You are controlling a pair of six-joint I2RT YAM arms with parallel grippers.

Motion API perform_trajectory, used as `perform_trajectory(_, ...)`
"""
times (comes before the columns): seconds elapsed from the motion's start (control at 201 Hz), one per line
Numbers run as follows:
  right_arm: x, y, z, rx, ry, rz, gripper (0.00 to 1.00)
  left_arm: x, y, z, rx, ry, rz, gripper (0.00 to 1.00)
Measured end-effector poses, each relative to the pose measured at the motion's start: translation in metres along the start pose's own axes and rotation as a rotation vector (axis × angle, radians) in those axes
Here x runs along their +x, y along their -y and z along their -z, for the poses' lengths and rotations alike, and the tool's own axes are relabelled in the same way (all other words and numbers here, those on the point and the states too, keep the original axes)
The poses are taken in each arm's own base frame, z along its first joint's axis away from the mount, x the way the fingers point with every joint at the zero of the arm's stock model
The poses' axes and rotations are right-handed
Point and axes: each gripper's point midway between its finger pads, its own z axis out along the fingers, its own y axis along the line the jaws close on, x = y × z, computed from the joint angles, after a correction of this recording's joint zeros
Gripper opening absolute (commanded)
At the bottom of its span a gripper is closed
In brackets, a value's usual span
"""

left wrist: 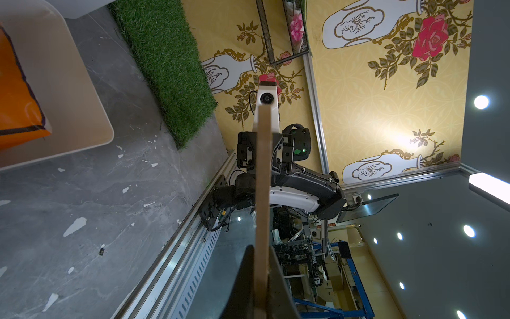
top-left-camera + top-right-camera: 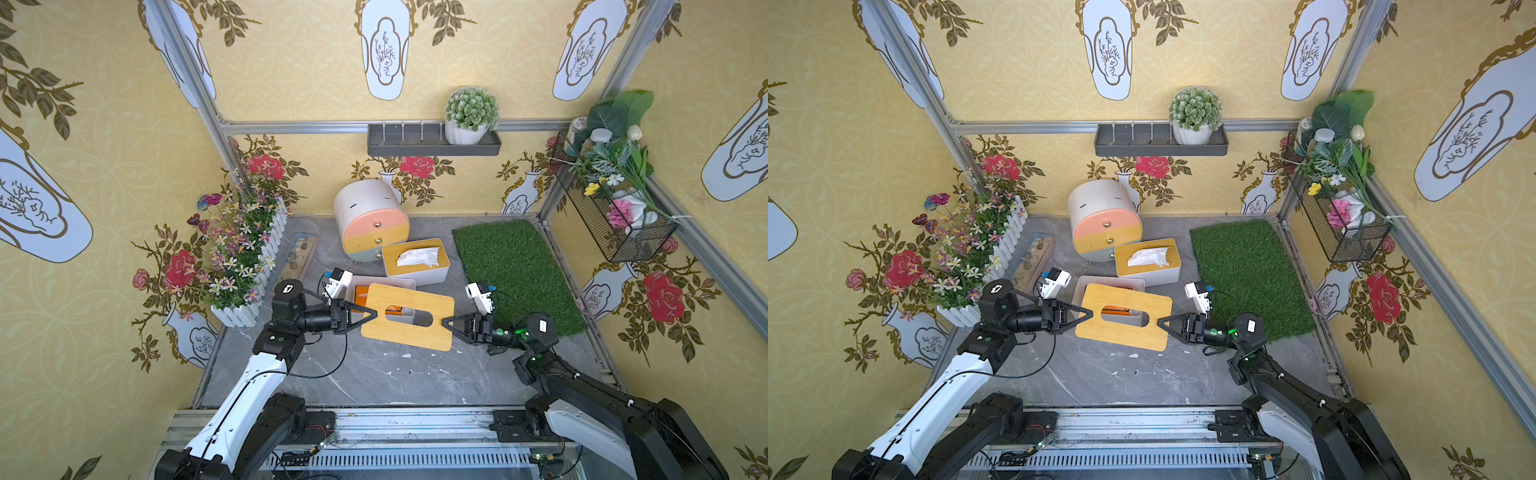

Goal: Put the tissue paper into the tissue box
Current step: Pick up the box lid from the center of the board.

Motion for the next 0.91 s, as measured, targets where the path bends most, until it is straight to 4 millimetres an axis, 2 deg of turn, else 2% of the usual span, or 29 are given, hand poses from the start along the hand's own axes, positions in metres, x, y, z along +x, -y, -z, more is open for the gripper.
perform_trajectory(0.095,0.000,0.001,-0.002,0.001,0.000,-0.010,0.03,0.000,-0.001,0.000,-0.001,-0.001,0.010,0.01)
perform_trajectory(0.179,-0.001,0.000,-0.002,-0.005,0.003,-0.002,0.00,-0.001,-0.002,0.000,-0.002,0.001,0.010,0.17)
perform_trajectory(0.229,-0.001,0.001,-0.003,-0.003,0.003,-0.004,0.00,-0.003,-0.003,-0.001,-0.008,0.008,0.006,0.31)
perform_trajectory(0.299,-0.002,0.003,-0.004,0.002,0.000,-0.012,0.00,-0.008,-0.004,-0.001,-0.025,0.018,0.006,0.41)
perform_trajectory(0.413,-0.008,0.007,-0.008,0.011,-0.002,-0.023,0.00,-0.021,0.004,-0.001,-0.067,0.041,-0.050,0.63)
perform_trajectory(0.567,-0.020,0.013,-0.013,0.027,0.003,-0.037,0.00,-0.047,0.009,0.004,-0.209,0.095,-0.142,0.83)
perform_trajectory(0.792,-0.042,0.032,-0.022,0.061,-0.015,-0.077,0.00,-0.093,-0.001,0.029,-0.565,0.178,-0.294,0.96)
perform_trajectory(0.906,-0.054,0.046,-0.031,0.080,-0.028,-0.104,0.00,-0.105,-0.012,0.045,-0.723,0.191,-0.344,1.00)
